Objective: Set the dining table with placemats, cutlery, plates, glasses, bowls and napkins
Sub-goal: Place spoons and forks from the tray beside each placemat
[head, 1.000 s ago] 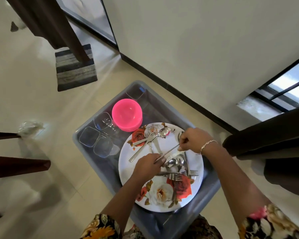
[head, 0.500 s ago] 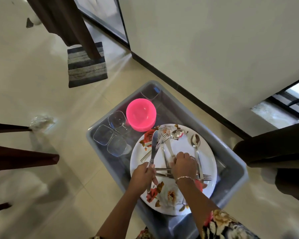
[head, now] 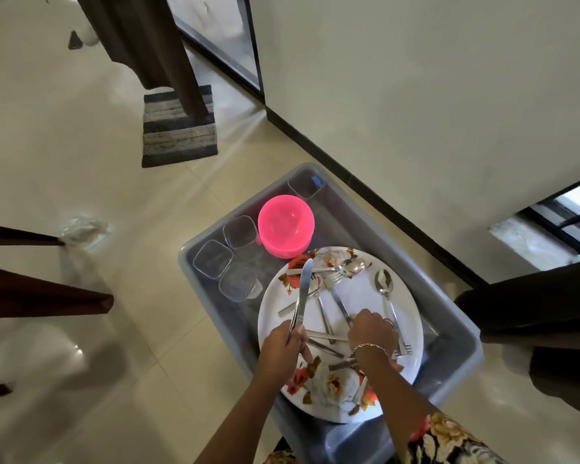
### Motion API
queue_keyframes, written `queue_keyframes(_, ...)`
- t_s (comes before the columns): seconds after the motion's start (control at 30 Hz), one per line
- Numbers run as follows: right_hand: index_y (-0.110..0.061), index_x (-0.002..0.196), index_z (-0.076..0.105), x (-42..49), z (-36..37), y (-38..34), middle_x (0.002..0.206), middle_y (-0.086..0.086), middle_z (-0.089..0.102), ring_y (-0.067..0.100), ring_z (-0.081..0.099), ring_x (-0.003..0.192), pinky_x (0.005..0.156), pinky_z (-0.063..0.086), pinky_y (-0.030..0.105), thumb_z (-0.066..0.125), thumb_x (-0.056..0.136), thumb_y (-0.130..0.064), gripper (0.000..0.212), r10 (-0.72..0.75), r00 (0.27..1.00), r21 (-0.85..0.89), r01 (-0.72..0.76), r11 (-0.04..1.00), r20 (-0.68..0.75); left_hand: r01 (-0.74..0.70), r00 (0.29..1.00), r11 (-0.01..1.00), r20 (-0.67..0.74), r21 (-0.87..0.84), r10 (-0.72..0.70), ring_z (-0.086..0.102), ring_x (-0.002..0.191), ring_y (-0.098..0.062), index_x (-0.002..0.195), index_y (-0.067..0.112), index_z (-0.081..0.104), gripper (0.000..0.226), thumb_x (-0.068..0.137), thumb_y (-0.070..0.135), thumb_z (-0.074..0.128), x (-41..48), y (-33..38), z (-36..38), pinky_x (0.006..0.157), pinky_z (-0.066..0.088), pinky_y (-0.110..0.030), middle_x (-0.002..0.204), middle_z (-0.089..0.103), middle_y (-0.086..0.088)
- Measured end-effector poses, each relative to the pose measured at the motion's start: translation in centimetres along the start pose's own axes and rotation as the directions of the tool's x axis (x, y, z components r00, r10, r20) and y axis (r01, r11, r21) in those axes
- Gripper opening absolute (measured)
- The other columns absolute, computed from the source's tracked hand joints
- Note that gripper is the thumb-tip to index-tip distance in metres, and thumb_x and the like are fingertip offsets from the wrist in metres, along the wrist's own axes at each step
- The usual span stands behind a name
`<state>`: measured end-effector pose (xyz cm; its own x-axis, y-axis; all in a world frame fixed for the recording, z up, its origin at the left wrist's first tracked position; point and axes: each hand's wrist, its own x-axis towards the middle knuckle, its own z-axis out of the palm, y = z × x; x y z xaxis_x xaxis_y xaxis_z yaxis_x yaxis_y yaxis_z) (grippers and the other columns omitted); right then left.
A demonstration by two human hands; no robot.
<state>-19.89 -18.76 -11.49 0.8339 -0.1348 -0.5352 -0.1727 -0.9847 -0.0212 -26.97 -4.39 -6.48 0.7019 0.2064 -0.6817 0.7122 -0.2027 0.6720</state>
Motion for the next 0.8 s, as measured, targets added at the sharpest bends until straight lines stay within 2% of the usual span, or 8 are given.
queue_keyframes(0.13,-0.019,0.110,0.058,0.2,-0.7,1.6,0.108,0.001,0.065,0.021,0.057,0.107,0.087,0.044,0.032,0.047,0.093,-0.027,0.022,0.051,0.998,0.007,-0.051,0.999,0.027,0.011,1.000,0.997,-0.008,-0.081,-0.011,0.054,0.054,-0.012,0.083,0.012,0.053,0.026,0.101,0.018,0.036,-0.4,0.5,0.2,0.061,0.048,-0.027,0.058,0.061,0.000)
queue_keyframes(0.2,-0.018,0.110,0.059,0.3,-1.0,1.9,0.106,0.002,0.066,0.023,0.058,0.106,0.087,0.043,0.032,0.049,0.092,-0.028,0.023,0.058,0.995,0.041,-0.062,0.997,0.080,0.020,1.000,0.992,0.000,-0.123,-0.020,0.053,0.050,-0.013,0.085,0.007,0.052,0.025,0.102,0.016,0.035,-0.7,0.8,0.4,0.054,0.048,-0.024,0.055,0.059,0.000)
queue_keyframes(0.3,-0.018,0.107,0.062,0.4,-1.2,2.1,0.099,0.003,0.065,0.024,0.060,0.103,0.084,0.041,0.030,0.051,0.091,-0.024,0.020,0.050,0.988,0.131,-0.070,0.989,0.149,0.037,0.999,0.986,0.000,-0.163,-0.038,0.049,0.043,-0.015,0.087,0.005,0.052,0.026,0.102,0.017,0.034,-1.2,0.9,0.8,0.049,0.044,-0.026,0.052,0.058,0.000)
queue_keyframes(0.43,-0.019,0.102,0.068,0.6,-1.4,2.4,0.106,0.005,0.066,0.027,0.059,0.103,0.090,0.043,0.033,0.053,0.088,-0.015,0.021,0.059,0.962,0.244,-0.127,0.961,0.267,0.044,0.999,0.973,0.007,-0.228,-0.044,0.046,0.040,-0.015,0.083,0.005,0.051,0.027,0.102,0.014,0.034,-1.9,1.1,1.4,0.045,0.038,-0.026,0.058,0.057,-0.008)
queue_keyframes(0.57,-0.006,0.088,0.071,0.9,-1.4,4.0,0.089,0.012,0.068,0.030,0.064,0.091,0.083,0.053,0.036,0.060,0.082,-0.008,0.013,0.054,0.939,0.383,-0.190,0.904,0.340,0.054,0.999,0.966,0.010,-0.252,-0.053,0.048,0.045,-0.014,0.082,0.006,0.052,0.027,0.102,0.013,0.034,-2.4,1.0,1.8,0.043,0.039,-0.022,0.060,0.059,-0.010)
queue_keyframes(0.67,-0.009,0.081,0.071,0.5,-1.7,5.1,0.083,0.010,0.065,0.030,0.064,0.086,0.077,0.053,0.031,0.064,0.080,-0.005,0.008,0.024,0.951,0.481,-0.177,0.859,0.307,0.059,0.998,0.970,0.007,-0.237,-0.059,0.051,0.046,-0.014,0.085,0.005,0.054,0.026,0.101,0.014,0.036,-2.5,0.6,2.2,0.046,0.043,-0.023,0.061,0.061,-0.007)
queue_keyframes(0.73,-0.012,0.074,0.067,0.3,-1.7,5.7,0.080,0.009,0.066,0.027,0.064,0.079,0.071,0.054,0.030,0.065,0.078,-0.002,0.011,0.042,0.961,0.589,-0.203,0.782,0.274,0.064,0.998,0.977,0.002,-0.205,-0.065,0.053,0.047,-0.011,0.088,0.005,0.055,0.025,0.101,0.016,0.037,-2.5,0.5,2.6,0.048,0.045,-0.021,0.062,0.062,-0.006)
queue_keyframes(0.8,-0.013,0.065,0.062,0.2,-1.8,6.0,0.078,0.008,0.070,0.025,0.067,0.078,0.077,0.055,0.036,0.064,0.078,0.000,0.018,0.051,0.970,0.690,-0.207,0.693,0.239,0.059,0.998,0.981,-0.002,-0.183,-0.060,0.053,0.047,-0.009,0.090,0.007,0.056,0.024,0.101,0.018,0.038,-2.6,0.5,2.8,0.048,0.046,-0.019,0.064,0.063,-0.005)
